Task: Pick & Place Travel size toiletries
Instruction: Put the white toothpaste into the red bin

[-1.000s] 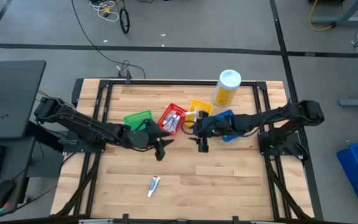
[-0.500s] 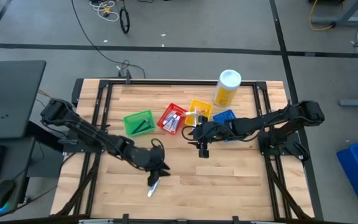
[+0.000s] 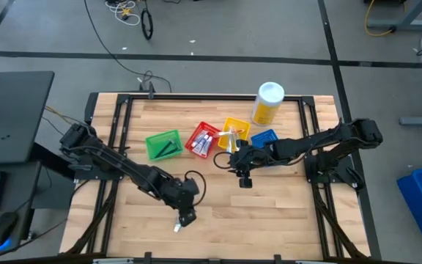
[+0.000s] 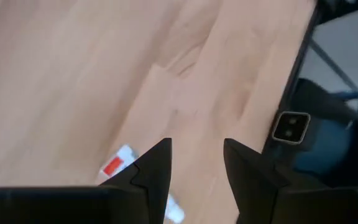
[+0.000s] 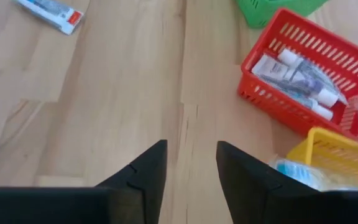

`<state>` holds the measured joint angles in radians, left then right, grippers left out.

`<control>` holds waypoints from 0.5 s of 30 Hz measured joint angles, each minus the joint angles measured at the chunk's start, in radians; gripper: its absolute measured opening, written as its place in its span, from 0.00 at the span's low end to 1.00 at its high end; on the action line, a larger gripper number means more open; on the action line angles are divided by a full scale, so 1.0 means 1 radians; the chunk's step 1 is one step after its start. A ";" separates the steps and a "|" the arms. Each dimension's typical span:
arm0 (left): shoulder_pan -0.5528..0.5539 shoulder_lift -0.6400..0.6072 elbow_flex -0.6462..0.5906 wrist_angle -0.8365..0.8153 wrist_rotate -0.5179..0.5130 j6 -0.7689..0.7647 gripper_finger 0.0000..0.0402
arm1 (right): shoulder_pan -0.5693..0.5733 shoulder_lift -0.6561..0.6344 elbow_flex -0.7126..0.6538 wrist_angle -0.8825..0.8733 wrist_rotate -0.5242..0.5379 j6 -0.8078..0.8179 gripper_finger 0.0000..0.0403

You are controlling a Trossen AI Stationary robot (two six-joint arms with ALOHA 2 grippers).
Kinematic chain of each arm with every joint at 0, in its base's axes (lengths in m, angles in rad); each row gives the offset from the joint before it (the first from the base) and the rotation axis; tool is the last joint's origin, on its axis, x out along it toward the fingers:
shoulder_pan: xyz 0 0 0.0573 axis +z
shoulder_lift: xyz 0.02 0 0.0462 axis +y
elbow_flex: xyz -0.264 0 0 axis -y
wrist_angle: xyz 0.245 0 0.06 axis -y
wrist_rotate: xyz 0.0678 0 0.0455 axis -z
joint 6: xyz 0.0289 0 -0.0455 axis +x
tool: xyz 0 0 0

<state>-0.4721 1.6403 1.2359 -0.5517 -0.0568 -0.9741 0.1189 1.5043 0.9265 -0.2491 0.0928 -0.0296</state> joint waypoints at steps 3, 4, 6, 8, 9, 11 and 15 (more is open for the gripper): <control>-0.002 0.021 0.004 -0.017 0.021 -0.106 0.38 | 0.000 0.000 0.000 -0.013 0.000 0.012 0.36; -0.004 0.026 0.002 -0.052 0.030 -0.142 0.38 | 0.000 0.000 0.000 -0.016 0.000 0.014 0.36; -0.012 0.049 0.004 -0.053 0.048 -0.206 0.38 | 0.000 0.000 0.000 -0.035 0.000 0.015 0.35; -0.026 0.067 0.001 -0.102 0.061 -0.251 0.38 | 0.000 0.001 0.000 -0.043 0.000 0.015 0.35; -0.031 0.080 0.001 -0.081 0.069 -0.261 0.38 | 0.000 0.001 0.001 -0.050 0.000 0.015 0.35; -0.045 0.102 -0.002 -0.073 0.079 -0.284 0.38 | 0.000 0.001 0.000 -0.064 0.000 0.018 0.35; -0.059 0.158 -0.005 -0.054 0.120 -0.306 0.38 | 0.000 0.001 -0.008 -0.064 0.000 0.015 0.35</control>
<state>-0.5312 1.7979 1.2312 -0.6054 0.0635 -1.2804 0.1192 1.5051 0.9184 -0.3126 0.0930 -0.0147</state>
